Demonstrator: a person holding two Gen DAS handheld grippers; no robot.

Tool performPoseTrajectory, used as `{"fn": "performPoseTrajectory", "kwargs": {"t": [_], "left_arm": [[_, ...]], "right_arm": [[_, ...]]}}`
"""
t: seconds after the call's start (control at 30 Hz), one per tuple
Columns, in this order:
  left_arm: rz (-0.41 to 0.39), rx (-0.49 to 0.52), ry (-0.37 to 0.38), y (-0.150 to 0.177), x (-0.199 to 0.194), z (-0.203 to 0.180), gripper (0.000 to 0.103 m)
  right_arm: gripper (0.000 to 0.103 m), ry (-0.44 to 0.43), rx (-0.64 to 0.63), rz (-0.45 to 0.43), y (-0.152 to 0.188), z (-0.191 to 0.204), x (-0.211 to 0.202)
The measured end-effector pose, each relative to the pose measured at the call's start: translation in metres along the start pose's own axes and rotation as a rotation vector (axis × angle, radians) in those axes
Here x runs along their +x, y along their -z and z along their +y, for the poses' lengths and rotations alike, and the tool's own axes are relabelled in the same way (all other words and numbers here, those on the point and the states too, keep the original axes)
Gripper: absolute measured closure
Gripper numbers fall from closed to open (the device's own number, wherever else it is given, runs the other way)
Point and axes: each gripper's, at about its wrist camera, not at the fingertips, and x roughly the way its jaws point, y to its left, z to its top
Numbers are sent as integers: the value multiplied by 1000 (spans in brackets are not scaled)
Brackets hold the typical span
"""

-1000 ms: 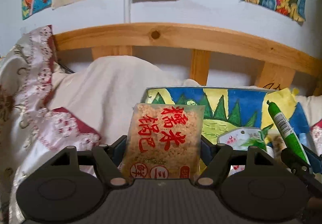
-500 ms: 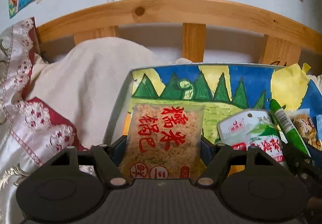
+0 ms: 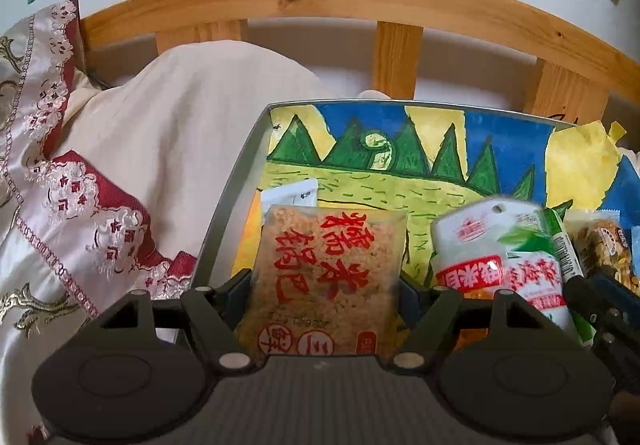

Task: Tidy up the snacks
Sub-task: 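Lower the tube and rice-cracker bag into the tray and open both tools, then withdraw both tools up from the tray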

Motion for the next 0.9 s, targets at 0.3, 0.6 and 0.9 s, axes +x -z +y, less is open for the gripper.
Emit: {"fn": "performPoseTrajectory", "kwargs": {"t": [0.3,0.6,0.9], "left_arm": [[-47,41,-17,-2,-16,-4,15],[-139,2,-44,-11,-53,6,2],[-203,17,-56,-14,-106,9,1]], "right_arm": [[68,-10,4,-24,-3,0,-6],[44,-2,8,-88,-19,2,-31],[22,5,48,-148,-42,-3,-73]]}}
